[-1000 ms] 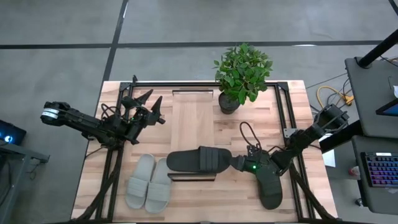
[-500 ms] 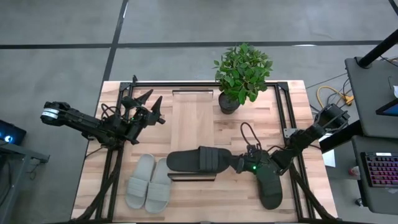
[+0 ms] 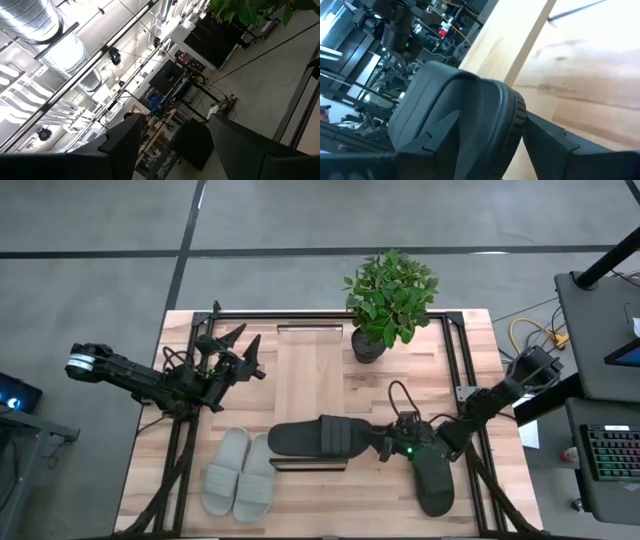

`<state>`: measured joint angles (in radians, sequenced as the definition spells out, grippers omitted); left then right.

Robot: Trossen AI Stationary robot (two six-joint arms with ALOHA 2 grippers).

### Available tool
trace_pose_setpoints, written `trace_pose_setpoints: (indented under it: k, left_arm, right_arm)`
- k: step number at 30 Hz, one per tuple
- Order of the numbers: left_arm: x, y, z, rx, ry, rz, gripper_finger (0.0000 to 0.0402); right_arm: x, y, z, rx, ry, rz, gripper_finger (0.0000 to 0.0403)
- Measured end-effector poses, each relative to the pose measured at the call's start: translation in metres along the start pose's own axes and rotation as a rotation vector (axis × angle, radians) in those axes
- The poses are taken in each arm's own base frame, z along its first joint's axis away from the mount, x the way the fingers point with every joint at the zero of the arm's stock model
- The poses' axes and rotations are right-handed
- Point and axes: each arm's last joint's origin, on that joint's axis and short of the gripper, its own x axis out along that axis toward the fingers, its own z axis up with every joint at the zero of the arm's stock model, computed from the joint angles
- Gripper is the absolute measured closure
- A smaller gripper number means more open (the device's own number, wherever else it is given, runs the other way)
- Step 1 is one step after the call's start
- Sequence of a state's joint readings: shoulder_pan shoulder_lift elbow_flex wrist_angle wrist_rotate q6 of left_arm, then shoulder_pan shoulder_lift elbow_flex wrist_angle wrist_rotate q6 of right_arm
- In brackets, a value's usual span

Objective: Pick and place slides into the shelf
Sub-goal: Put the left black slipper on the shelf

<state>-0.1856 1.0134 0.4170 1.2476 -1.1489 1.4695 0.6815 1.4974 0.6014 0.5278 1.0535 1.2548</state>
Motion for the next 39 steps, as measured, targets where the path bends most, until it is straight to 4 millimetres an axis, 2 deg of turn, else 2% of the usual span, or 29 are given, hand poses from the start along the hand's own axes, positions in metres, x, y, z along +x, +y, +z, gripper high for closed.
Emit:
trace_pose_setpoints:
  k: [14,25,39]
  left_arm:
    - [-0.001,-0.002,-0.002,0.009,0.009,-0.003,0.0182]
    - [-0.001,-0.002,-0.003,-0.013,0.009,-0.003,0.0182]
    - [-0.001,-0.002,-0.003,-0.014,0.009,-0.004,0.0182]
  right_arm:
    - [-0.004,0.006,0.009,-0.093,-0.027,0.011,0.0209]
    - [-0.005,-0.007,0.007,-0.078,-0.019,-0.067,0.0209]
    - [-0.011,-0.004,0.011,-0.167,-0.078,-0.072,0.0209]
